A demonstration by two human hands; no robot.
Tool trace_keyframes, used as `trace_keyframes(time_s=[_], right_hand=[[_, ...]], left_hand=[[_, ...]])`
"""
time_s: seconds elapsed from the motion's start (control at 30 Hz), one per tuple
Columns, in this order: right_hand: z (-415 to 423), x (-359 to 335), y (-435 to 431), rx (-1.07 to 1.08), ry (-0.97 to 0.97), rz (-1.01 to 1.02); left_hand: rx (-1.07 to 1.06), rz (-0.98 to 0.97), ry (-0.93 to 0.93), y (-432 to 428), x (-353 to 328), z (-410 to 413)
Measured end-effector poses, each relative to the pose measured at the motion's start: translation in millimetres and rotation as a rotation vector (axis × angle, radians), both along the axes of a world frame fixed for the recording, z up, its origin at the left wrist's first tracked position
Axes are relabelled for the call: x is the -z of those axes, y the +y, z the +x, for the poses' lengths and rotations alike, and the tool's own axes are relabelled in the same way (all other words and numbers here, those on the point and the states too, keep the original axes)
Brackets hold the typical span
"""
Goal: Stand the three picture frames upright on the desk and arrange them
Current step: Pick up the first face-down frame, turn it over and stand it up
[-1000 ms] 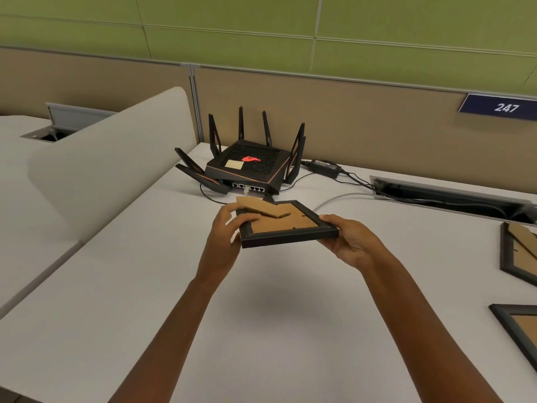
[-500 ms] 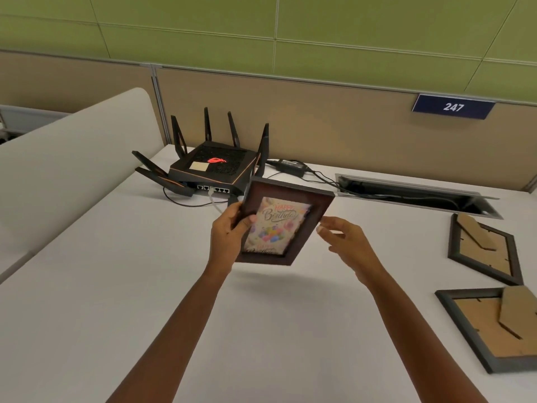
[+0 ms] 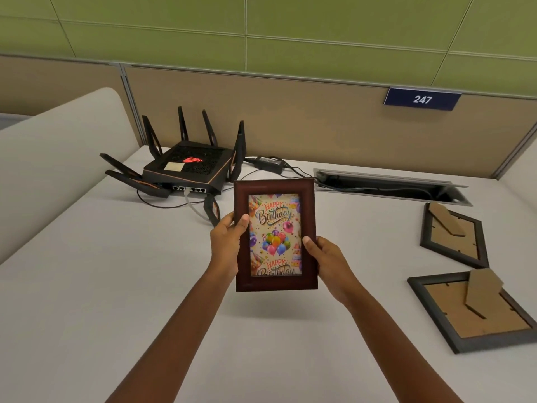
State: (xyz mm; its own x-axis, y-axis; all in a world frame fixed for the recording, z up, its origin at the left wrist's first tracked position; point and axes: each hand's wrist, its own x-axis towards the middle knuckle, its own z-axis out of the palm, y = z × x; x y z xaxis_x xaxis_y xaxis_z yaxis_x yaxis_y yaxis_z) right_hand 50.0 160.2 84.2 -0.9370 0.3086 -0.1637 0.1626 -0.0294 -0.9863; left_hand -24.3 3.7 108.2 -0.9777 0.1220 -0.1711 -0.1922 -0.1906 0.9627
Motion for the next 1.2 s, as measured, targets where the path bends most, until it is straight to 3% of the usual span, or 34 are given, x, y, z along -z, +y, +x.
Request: trace_keyframes(time_s=[0.13,0.3,0.43,0.7,1.2], right_hand=[[-1.4,-1.3,0.7,0.042,0.031,-0.08],[-5.6,-0.5,1.5,0.067,0.043,-0.079],[-10.7,0.3,2.3,0.05,0.055,-0.078],[-21.6,16.8,-5.9,-0.042,0.049,-0.066],[-40.4,54.8,-6.3,-0.12,0.044,-0.073]], left_hand=[[0.001,-0.041,0.041,0.7,14.2,0.2],[0.045,-0.014,-0.191,-7.0,39.3,2.8],[0.121,-0.016,-0.242,-13.5,44.3,0.9],[0.179,0.18,-0.226,-13.4,41.4,-13.9],[0.131,0.141,-0.098,-12.4,66.6,-39.0]])
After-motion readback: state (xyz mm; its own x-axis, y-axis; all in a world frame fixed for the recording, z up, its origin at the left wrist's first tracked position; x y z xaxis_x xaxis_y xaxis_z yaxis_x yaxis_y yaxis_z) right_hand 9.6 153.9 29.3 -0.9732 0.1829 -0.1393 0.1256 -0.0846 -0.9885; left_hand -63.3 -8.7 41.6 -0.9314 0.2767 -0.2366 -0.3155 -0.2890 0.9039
